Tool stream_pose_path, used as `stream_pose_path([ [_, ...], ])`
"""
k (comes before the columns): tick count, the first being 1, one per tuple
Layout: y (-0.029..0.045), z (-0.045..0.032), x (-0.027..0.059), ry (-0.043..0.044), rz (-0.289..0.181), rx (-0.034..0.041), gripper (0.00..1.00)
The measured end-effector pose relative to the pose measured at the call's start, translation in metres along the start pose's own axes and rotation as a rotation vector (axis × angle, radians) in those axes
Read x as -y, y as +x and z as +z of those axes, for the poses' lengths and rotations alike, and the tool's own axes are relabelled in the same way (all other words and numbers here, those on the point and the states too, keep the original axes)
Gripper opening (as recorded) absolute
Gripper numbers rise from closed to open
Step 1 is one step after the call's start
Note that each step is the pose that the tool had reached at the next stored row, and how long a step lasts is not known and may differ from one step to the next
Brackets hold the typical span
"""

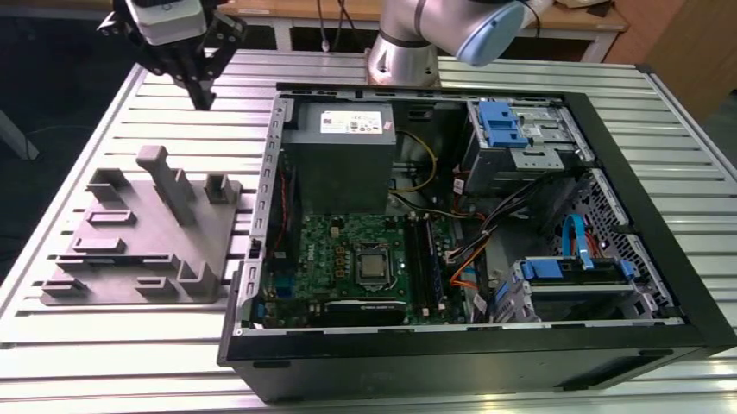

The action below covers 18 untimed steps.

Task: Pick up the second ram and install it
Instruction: 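Reach for the second ram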

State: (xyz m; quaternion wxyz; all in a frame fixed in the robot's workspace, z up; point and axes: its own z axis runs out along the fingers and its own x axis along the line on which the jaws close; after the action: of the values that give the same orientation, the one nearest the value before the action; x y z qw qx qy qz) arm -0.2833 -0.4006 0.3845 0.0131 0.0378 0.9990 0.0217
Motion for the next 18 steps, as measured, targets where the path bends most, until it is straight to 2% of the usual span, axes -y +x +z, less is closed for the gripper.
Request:
stream_pose_path([
  [10,0.0181,0.0024,0.006,0.0,0.0,-0.0001,0.07],
  [18,0.029,0.0054,0.018,0.0,0.0,0.0,0.07],
])
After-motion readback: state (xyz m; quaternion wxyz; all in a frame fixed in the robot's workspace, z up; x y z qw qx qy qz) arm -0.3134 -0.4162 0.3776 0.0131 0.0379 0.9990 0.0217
